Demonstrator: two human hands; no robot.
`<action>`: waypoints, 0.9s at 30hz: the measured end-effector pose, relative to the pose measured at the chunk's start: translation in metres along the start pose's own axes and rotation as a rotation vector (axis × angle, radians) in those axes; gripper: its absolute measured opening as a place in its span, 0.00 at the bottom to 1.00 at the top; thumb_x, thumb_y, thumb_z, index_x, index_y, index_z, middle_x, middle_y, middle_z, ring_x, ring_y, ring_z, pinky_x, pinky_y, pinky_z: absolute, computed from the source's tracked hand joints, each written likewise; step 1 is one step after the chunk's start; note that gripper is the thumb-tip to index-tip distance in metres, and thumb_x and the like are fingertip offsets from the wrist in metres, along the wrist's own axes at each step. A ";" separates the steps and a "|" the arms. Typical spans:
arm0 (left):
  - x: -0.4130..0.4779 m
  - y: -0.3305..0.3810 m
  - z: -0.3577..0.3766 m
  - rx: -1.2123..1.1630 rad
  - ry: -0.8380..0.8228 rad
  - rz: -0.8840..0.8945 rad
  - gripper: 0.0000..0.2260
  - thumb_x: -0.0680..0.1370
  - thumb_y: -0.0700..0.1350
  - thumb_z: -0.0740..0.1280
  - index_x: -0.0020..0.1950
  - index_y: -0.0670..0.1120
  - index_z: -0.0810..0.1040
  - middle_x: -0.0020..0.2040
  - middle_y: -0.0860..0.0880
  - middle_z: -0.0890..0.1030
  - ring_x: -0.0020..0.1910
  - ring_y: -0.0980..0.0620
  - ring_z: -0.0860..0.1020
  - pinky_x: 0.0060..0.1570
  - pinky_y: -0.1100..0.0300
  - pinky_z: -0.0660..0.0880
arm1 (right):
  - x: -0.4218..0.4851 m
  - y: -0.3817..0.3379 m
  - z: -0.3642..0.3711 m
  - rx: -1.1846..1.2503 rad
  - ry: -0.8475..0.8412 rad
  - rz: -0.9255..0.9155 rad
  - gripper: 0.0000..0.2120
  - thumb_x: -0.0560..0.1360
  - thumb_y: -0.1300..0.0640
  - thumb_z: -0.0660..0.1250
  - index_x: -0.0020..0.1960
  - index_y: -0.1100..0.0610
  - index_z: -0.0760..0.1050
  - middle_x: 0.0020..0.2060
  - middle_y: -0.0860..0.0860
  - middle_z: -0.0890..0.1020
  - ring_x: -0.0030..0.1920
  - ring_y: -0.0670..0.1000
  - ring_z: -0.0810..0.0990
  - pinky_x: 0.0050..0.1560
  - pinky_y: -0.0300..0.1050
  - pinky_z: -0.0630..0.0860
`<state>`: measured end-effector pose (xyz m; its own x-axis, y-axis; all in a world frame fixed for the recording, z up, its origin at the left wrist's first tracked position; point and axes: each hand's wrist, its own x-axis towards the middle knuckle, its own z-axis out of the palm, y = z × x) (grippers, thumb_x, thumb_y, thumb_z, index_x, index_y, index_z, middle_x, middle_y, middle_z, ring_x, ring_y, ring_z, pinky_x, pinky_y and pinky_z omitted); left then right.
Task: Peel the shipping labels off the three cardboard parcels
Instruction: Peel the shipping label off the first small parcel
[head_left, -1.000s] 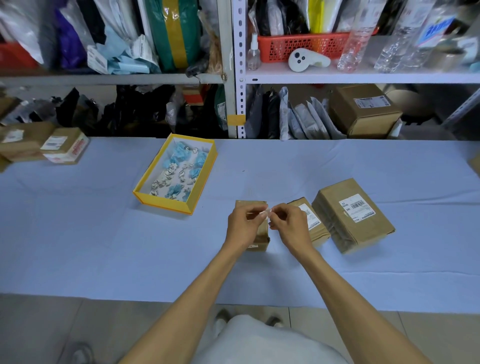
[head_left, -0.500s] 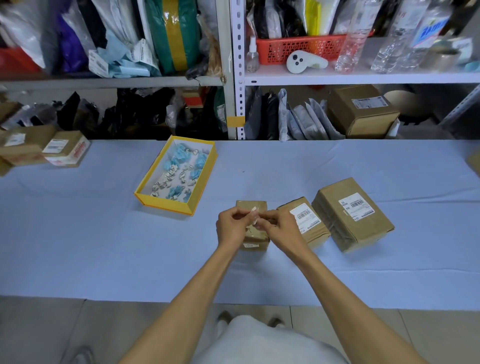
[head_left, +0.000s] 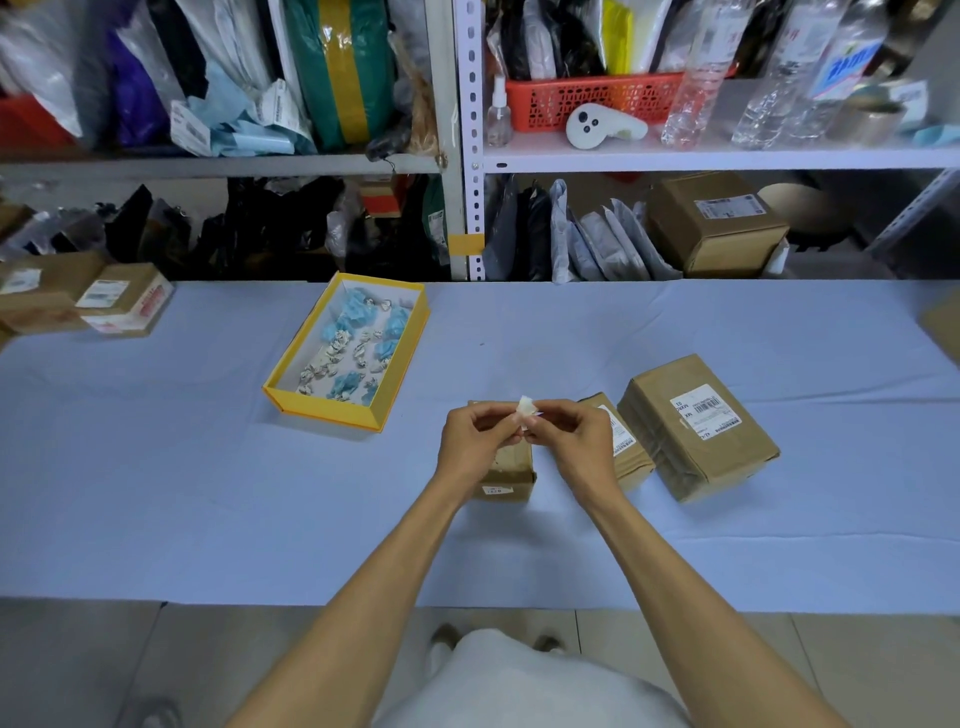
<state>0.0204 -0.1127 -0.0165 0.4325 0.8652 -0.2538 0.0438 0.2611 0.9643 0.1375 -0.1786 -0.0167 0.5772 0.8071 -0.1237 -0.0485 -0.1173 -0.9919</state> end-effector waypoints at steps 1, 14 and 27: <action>0.001 0.001 0.000 0.007 0.000 -0.005 0.05 0.75 0.38 0.71 0.48 0.46 0.84 0.44 0.45 0.85 0.42 0.51 0.84 0.45 0.63 0.80 | -0.001 -0.001 0.000 -0.002 0.003 -0.009 0.07 0.71 0.64 0.74 0.48 0.65 0.83 0.39 0.57 0.86 0.40 0.54 0.86 0.43 0.43 0.82; 0.005 0.010 0.007 -0.045 0.101 -0.045 0.03 0.71 0.36 0.74 0.43 0.40 0.84 0.40 0.41 0.84 0.38 0.48 0.83 0.43 0.57 0.82 | -0.001 -0.008 0.006 -0.059 0.050 -0.030 0.14 0.72 0.67 0.71 0.56 0.58 0.81 0.37 0.55 0.84 0.40 0.53 0.86 0.45 0.45 0.83; 0.004 0.012 0.007 -0.003 0.061 -0.048 0.05 0.74 0.30 0.65 0.45 0.35 0.81 0.42 0.40 0.82 0.41 0.47 0.83 0.46 0.60 0.82 | -0.001 -0.009 0.006 0.172 0.067 0.116 0.05 0.71 0.66 0.71 0.44 0.67 0.84 0.39 0.61 0.86 0.43 0.60 0.86 0.50 0.51 0.83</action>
<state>0.0285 -0.1093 -0.0050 0.3742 0.8761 -0.3040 0.0603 0.3041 0.9507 0.1325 -0.1752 -0.0078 0.6121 0.7531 -0.2412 -0.2531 -0.1025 -0.9620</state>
